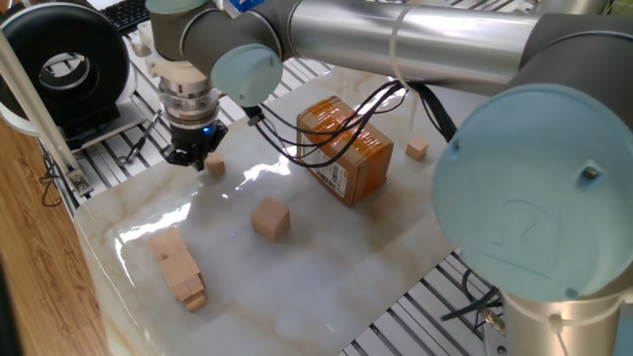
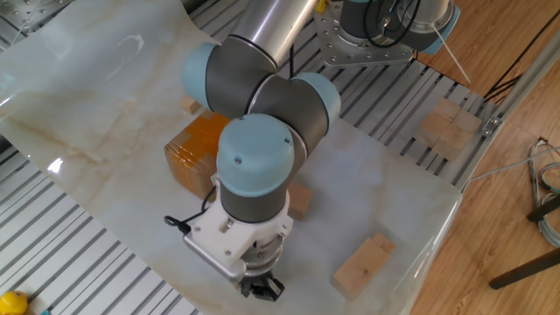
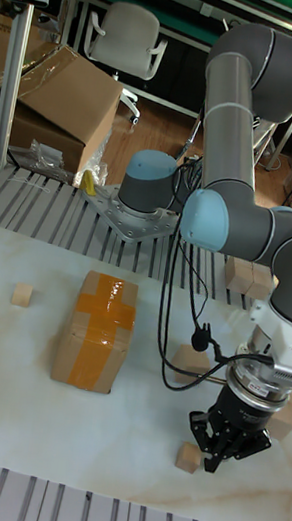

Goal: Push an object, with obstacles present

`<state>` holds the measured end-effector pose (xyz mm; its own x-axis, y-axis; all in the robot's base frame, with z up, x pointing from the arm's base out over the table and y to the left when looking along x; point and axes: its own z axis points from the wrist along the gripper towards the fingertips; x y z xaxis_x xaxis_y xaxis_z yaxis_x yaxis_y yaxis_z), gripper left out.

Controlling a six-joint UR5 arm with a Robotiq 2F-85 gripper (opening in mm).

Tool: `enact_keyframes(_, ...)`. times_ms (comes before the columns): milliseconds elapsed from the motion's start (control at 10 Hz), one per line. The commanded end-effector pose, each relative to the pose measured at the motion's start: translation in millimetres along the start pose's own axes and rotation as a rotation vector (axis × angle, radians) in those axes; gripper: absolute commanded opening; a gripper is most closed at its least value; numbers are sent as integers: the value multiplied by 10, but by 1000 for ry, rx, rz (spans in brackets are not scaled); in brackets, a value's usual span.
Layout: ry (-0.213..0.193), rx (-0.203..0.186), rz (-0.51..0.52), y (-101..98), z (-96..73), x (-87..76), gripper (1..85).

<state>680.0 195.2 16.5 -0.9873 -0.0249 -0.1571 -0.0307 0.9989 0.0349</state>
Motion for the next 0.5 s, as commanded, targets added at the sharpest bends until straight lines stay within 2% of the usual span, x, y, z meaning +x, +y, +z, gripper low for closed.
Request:
enact_keyframes(0,8,18,-44,-297,-38,120,13)
enact_keyframes(200,8,5,-45,-293,-40,148,13)
enact_keyframes(400,-18,-16,-25,-240,-40,83,13)
